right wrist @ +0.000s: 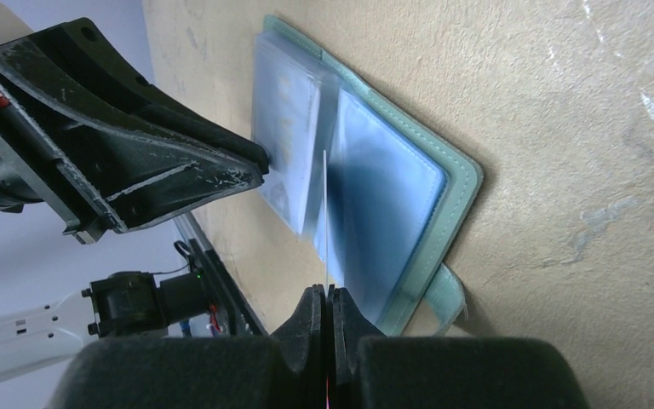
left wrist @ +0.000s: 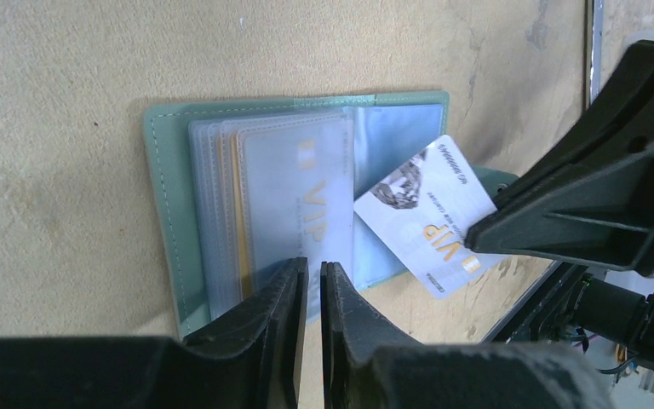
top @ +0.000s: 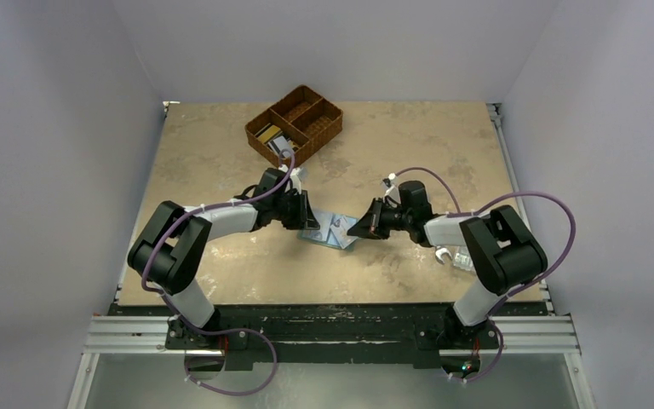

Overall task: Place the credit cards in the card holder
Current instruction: Insert the credit card into the card holder.

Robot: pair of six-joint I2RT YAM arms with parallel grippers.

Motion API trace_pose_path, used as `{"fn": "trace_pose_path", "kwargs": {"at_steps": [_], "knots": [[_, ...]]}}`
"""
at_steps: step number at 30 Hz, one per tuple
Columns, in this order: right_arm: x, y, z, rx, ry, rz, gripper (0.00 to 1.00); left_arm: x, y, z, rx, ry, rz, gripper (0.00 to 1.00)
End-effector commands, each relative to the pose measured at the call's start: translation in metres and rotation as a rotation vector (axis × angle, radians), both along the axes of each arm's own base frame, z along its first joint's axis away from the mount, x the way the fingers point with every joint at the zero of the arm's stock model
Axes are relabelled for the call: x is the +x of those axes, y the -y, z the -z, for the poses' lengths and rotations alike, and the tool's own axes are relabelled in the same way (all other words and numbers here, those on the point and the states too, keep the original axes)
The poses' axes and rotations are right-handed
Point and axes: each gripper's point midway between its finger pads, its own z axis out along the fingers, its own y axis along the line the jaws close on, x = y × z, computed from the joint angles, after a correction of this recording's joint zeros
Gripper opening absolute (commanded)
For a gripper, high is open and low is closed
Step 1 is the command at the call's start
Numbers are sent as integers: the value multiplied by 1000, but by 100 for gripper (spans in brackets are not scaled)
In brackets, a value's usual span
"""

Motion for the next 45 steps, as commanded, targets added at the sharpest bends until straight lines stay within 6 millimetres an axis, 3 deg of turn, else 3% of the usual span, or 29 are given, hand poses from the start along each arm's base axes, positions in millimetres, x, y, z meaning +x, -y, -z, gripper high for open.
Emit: {"fn": "trace_pose_path", "kwargs": {"at_steps": [1, 6, 24, 36, 45], "knots": [[6, 1, -22, 21, 78, 4, 0, 1, -10, 9, 44, 18, -17, 16], [10, -1, -26, 33, 77, 4, 0, 0, -10, 11, 41, 9, -14, 15], [26, -7, -8, 33, 55, 20, 0, -1, -8, 9, 25, 7, -13, 13], [50, -5, -12, 88, 78, 194, 0, -7, -7, 11, 5, -5, -11, 12], [47, -17, -9, 109, 82, 192, 0, -9, -6, 10, -11, -6, -7, 11]]}}
